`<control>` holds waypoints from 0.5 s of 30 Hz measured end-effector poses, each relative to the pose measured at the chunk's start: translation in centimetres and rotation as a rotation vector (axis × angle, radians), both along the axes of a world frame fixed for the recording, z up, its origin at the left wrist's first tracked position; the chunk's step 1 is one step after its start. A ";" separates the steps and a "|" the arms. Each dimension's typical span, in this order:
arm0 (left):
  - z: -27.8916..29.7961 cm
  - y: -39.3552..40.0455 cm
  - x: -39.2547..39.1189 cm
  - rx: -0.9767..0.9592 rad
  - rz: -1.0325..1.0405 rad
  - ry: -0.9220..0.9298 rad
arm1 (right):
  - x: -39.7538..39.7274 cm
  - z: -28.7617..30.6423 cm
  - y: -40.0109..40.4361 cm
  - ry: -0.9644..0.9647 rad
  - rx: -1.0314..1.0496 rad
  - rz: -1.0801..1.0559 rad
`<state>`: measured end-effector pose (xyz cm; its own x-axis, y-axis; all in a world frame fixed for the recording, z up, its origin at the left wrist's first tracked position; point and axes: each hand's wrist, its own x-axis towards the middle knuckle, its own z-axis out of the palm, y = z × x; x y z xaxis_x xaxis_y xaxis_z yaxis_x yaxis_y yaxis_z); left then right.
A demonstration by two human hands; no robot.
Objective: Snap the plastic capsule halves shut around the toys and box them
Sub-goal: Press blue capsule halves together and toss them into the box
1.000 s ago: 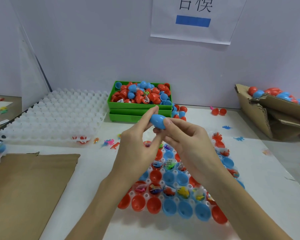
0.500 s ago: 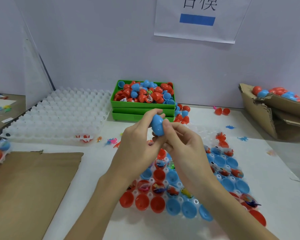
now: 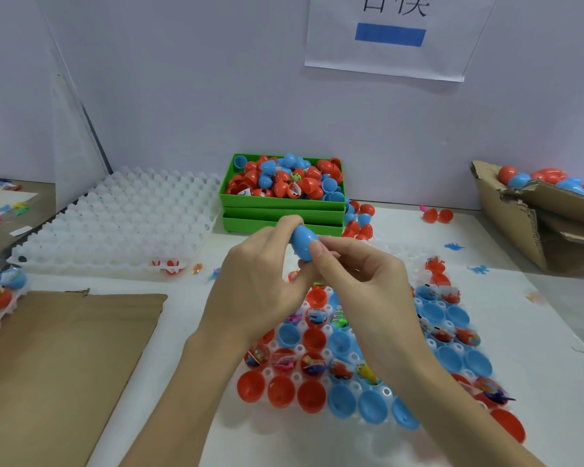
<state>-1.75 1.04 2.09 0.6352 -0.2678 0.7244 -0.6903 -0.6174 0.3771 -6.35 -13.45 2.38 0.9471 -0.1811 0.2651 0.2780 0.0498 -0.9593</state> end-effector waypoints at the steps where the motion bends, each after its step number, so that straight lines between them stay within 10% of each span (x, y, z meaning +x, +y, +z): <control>1: 0.1 0.0 -0.1 0.007 0.012 -0.014 | 0.0 0.1 0.0 0.001 0.004 0.006; 15: 0.0 -1.2 -0.5 0.174 0.116 0.059 | -1.0 -0.4 1.1 -0.115 -0.089 -0.148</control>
<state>-2.29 -0.19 2.09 0.7093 -0.3083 0.6339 -0.5906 -0.7509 0.2957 -7.35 -12.40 1.99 0.8746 -0.2871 0.3908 0.3835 -0.0835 -0.9197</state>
